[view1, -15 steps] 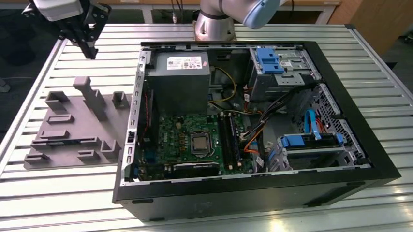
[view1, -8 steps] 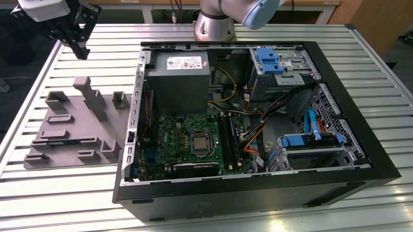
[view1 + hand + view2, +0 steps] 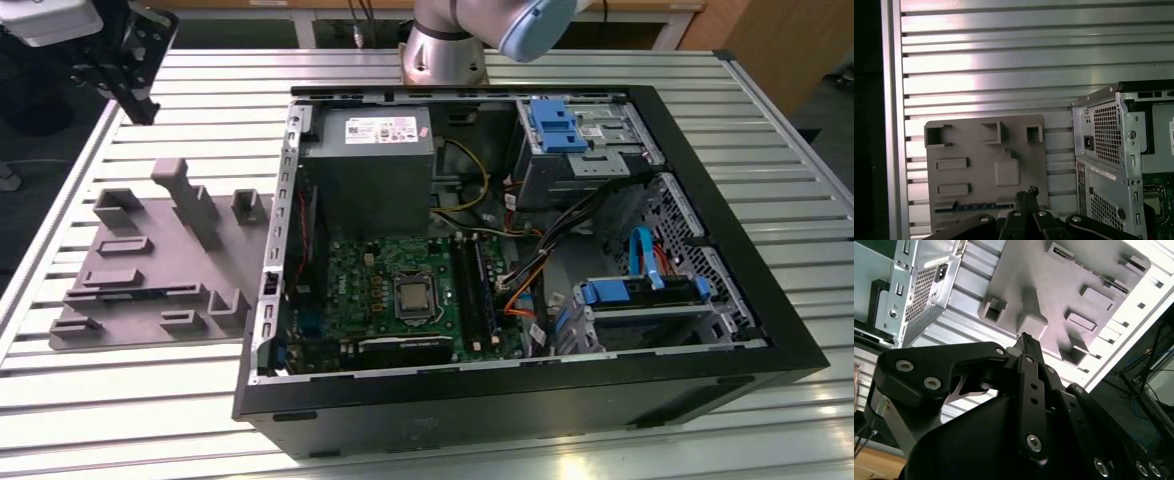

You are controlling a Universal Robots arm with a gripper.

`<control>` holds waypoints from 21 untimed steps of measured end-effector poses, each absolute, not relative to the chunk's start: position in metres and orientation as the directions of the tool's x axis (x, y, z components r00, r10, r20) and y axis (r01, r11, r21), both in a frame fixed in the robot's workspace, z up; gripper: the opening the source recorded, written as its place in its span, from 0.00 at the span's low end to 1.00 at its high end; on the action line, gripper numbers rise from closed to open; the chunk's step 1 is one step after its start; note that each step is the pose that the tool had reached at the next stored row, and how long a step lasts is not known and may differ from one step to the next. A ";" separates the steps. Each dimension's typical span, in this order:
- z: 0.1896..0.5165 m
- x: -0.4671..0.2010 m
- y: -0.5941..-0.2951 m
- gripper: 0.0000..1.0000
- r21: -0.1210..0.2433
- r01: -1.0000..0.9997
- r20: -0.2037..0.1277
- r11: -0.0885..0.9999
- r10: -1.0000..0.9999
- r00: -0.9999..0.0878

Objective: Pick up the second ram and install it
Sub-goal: 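Reach for the second ram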

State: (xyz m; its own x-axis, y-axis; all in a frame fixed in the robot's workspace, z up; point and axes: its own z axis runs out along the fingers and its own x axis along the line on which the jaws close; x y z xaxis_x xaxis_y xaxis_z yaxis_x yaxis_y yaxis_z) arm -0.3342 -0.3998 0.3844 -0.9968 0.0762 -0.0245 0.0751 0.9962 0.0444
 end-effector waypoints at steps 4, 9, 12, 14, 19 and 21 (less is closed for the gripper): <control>0.384 -0.341 -0.406 0.11 0.044 0.075 -0.024 0.996 0.076 -0.997; 0.382 -0.349 -0.420 0.11 0.044 0.075 -0.024 0.996 0.076 -0.997; 0.381 -0.352 -0.427 0.11 0.044 0.075 -0.024 0.996 0.076 -0.997; 0.380 -0.355 -0.432 0.11 0.044 0.075 -0.024 0.996 0.076 -0.997; 0.379 -0.373 -0.438 0.11 0.044 0.075 -0.024 0.996 0.076 -0.997; 0.378 -0.382 -0.439 0.11 0.044 0.075 -0.025 0.996 0.076 -0.997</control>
